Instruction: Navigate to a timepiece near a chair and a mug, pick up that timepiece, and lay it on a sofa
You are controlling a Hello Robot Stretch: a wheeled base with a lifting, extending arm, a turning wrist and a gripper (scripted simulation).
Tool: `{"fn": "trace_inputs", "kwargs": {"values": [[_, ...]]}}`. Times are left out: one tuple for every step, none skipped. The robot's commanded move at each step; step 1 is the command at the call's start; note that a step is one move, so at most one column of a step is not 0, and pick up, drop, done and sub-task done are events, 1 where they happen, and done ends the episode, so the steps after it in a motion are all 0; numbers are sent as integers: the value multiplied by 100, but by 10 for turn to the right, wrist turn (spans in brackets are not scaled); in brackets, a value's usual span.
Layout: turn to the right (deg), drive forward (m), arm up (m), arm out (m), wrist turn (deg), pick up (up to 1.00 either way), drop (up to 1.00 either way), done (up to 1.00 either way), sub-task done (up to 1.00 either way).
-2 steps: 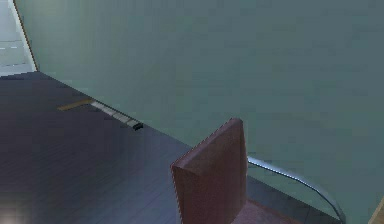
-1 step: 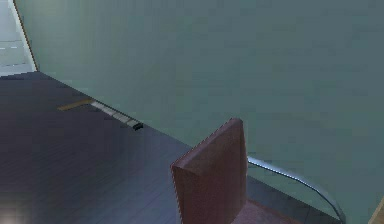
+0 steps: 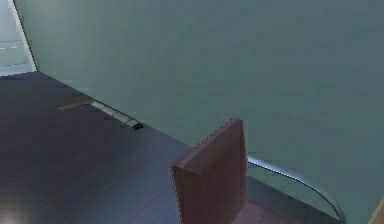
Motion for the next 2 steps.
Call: {"fn": "trace_inputs", "kwargs": {"values": [[0,0,0,0,450,0,0,0,0],[0,0,0,0,390,0,0,0,0]]}}
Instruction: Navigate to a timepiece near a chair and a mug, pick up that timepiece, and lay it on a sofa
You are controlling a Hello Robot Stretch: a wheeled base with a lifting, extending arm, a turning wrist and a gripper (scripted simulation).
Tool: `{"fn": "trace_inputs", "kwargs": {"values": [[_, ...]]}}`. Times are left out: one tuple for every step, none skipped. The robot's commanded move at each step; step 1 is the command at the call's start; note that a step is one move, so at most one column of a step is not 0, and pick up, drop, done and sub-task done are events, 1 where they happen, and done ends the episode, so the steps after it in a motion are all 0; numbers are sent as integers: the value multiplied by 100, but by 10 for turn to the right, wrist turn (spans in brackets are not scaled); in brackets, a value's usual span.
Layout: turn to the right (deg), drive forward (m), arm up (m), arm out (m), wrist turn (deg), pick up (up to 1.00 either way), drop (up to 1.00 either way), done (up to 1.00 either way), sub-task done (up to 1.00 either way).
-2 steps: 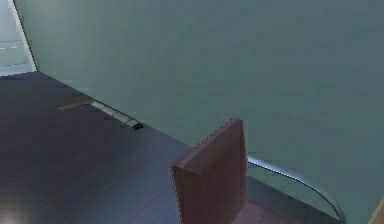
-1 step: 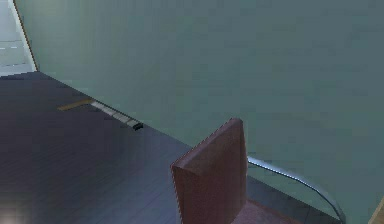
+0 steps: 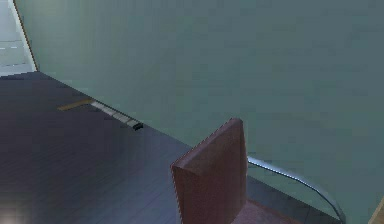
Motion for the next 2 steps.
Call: {"fn": "trace_inputs", "kwargs": {"values": [[0,0,-26,0,0,0,0,0,0],[0,0,0,0,0,100,0,0,0]]}}
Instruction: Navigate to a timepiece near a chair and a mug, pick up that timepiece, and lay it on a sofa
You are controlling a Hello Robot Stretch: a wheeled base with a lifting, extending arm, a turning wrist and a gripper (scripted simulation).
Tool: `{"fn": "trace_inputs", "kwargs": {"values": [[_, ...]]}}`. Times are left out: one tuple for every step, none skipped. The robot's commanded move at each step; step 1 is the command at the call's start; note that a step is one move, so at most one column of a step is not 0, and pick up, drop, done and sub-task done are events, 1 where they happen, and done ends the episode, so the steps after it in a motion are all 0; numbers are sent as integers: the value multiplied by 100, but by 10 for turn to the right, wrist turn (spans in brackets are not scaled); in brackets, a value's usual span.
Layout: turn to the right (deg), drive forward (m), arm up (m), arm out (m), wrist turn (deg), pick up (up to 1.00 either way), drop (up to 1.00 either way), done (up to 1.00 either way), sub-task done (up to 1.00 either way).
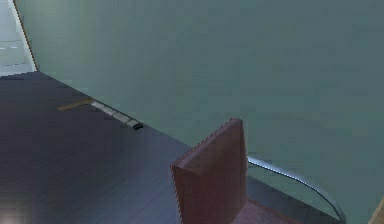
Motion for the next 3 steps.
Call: {"fn": "trace_inputs", "kwargs": {"values": [[0,0,10,0,0,0,0,0,0],[0,0,16,0,0,0,0,0,0],[0,0,0,0,-450,0,0,0,0]]}}
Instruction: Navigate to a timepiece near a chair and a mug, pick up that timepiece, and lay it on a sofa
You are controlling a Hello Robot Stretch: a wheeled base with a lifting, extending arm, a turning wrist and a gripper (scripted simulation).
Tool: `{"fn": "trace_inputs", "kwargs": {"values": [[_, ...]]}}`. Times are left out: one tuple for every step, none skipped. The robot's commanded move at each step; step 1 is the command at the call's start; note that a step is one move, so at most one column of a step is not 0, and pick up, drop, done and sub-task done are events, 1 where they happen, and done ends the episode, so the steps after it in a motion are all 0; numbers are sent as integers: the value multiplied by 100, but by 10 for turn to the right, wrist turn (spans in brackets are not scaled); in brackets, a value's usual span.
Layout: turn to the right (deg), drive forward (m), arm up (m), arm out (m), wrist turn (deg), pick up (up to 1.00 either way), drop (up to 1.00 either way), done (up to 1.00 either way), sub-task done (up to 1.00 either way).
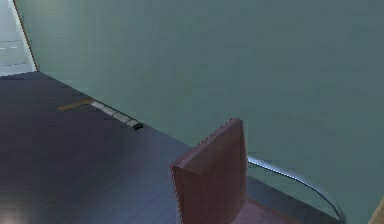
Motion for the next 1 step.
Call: {"fn": "trace_inputs", "kwargs": {"values": [[0,0,0,0,-330,0,0,0,0]]}}
